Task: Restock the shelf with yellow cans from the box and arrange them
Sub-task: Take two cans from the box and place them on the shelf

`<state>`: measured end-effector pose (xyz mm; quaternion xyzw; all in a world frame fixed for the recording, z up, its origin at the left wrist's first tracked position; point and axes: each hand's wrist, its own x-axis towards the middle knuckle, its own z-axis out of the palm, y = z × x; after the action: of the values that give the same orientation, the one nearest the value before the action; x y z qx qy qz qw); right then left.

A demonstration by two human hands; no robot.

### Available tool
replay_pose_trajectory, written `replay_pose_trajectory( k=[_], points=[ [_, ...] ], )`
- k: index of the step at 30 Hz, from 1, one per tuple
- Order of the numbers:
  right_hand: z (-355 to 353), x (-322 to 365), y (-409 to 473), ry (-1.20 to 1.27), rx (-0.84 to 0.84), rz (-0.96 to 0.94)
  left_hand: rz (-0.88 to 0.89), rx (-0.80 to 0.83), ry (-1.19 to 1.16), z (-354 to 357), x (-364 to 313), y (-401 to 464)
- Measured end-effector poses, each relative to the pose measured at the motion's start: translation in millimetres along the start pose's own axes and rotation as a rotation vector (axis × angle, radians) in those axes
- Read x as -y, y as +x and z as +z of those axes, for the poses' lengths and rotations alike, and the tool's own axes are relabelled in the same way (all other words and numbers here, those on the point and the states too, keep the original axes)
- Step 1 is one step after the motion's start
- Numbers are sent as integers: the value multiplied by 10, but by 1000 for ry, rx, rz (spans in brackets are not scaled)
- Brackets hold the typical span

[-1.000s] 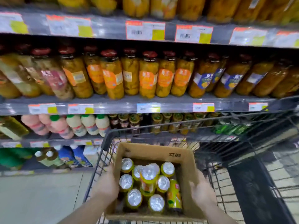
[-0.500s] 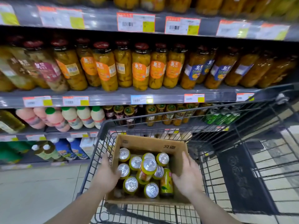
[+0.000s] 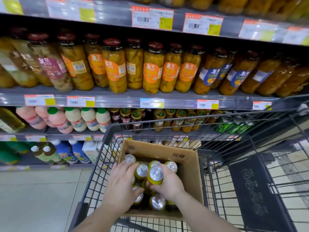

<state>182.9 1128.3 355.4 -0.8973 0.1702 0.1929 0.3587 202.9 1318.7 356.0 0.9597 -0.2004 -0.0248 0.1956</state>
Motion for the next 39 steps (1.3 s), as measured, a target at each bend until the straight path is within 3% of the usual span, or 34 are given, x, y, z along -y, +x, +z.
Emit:
replay_pose_trajectory(
  k=[5, 8, 10, 12, 13, 16, 19, 24, 28, 35, 39],
  points=[
    [-412, 347, -200, -70, -17, -160, -9, 161, -26, -259, -104, 156],
    [-725, 654, -375, -124, 19, -312, 2, 136, -148, -455, -255, 264],
    [-936, 754, -408, -16, 131, -341, -14, 79, -286, -569, -301, 335],
    [-1150, 679, -344, 263, 214, -296, -60, 62, -404, -634, -217, 384],
    [-1212, 559, -267, 341, 159, -250, -82, 58, -477, -641, -124, 398],
    [-1058, 5, 44, 181, -53, -56, -175, 43, -786, -645, 153, 400],
    [-478, -468, 289, -76, 16, 54, -178, 8, -914, -650, 233, 330],
    [206, -812, 419, -329, 121, 21, -89, -4, -733, -460, 300, 245],
    [314, -910, 537, -423, 97, -37, -81, -17, -640, -286, 390, 185],
    [141, -851, 467, -254, 17, -42, -118, -49, -615, -286, 363, 193],
    [-270, -509, 146, -141, 7, -141, -160, -53, -640, -436, 330, 204]
  ],
)
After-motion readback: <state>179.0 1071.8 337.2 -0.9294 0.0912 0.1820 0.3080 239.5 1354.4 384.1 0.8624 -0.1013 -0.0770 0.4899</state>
